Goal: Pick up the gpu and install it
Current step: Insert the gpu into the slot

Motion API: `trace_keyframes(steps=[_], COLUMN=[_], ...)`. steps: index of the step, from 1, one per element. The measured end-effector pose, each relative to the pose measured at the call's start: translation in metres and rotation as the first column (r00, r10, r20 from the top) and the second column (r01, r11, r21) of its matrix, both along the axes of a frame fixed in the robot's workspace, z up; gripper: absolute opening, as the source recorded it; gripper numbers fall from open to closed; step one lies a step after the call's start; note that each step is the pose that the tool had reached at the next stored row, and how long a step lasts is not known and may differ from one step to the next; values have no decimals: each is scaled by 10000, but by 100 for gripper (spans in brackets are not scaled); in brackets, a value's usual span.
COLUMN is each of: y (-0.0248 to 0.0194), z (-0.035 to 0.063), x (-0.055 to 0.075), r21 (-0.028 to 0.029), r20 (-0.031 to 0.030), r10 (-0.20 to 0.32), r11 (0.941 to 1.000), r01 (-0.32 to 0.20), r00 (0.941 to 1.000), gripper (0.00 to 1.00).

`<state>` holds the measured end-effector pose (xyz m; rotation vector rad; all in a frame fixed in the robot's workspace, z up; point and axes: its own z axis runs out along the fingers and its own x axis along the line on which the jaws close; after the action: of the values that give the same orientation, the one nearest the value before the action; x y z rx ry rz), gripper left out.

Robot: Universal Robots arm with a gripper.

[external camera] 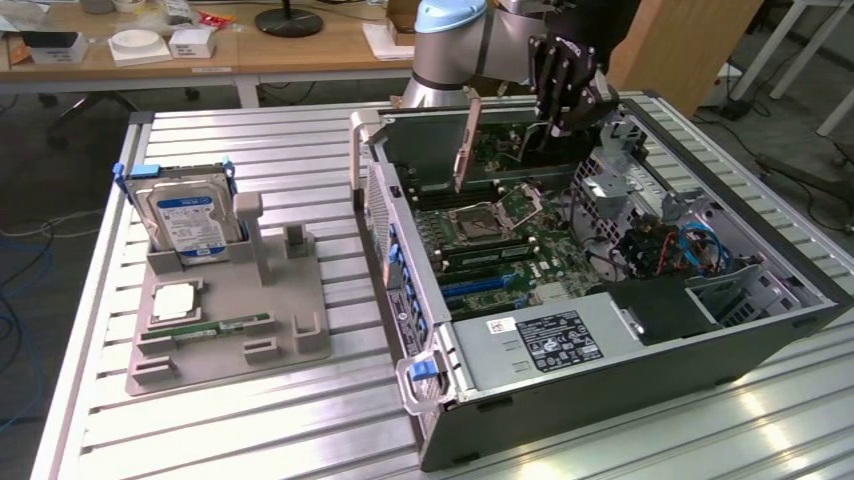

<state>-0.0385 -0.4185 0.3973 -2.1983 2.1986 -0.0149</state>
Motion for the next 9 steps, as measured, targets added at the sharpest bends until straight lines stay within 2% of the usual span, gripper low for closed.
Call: trace_keyframes(steps=[9], y=[0], z=[-10], x=[0], r21=[2], r20=[1], r10=[0], r11=[10000], r01=[0], r00=[10000], gripper=[26])
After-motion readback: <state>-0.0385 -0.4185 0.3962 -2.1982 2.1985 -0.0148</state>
